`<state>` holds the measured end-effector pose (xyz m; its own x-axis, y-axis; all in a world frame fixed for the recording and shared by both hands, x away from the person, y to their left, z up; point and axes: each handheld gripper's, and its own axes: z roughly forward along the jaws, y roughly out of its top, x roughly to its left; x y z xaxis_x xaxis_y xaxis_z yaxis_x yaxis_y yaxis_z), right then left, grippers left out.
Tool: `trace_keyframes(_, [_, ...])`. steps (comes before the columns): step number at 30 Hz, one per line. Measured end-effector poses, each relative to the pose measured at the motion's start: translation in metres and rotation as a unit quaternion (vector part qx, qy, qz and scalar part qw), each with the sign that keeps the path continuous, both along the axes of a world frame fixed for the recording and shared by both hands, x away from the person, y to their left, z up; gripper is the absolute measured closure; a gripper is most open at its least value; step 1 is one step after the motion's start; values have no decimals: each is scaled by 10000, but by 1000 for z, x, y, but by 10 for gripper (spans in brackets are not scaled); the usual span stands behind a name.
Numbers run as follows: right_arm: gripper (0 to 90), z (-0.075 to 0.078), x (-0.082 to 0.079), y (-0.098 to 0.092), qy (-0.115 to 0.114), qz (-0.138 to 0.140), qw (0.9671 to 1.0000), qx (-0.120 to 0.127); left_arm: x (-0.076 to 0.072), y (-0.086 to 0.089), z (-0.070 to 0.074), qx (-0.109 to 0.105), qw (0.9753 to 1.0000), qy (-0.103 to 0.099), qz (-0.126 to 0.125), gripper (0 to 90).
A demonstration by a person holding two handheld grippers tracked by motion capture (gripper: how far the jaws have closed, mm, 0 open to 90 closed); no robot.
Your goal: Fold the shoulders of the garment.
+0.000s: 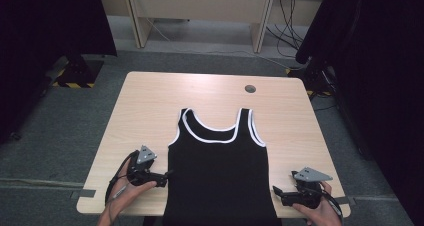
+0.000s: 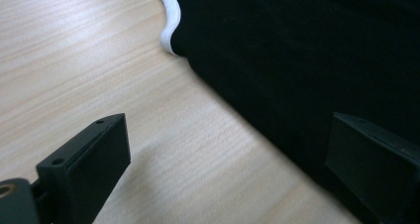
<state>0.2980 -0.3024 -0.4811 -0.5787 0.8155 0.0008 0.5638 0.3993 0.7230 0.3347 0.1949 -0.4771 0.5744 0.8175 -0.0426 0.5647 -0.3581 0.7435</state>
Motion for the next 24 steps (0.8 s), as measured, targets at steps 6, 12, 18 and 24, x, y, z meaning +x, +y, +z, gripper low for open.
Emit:
trace_keyframes(6, [93, 0, 0, 0, 5, 15, 10000, -4, 10, -5, 0, -44, 10000, 68, -18, 29])
trace_keyframes(12, [93, 0, 0, 0, 9, 12, 10000, -3, 19, -8, 3, -82, 9999, 56, -15, 28])
trace_keyframes(18, [93, 0, 0, 0, 7, 15, 10000, -4, 28, -10, 6, -208, 9998, 25, 27, 28])
trace_keyframes(24, [91, 0, 0, 0, 8, 9, 10000, -6, 44, -14, 11, -226, 9997, 14, 83, 29])
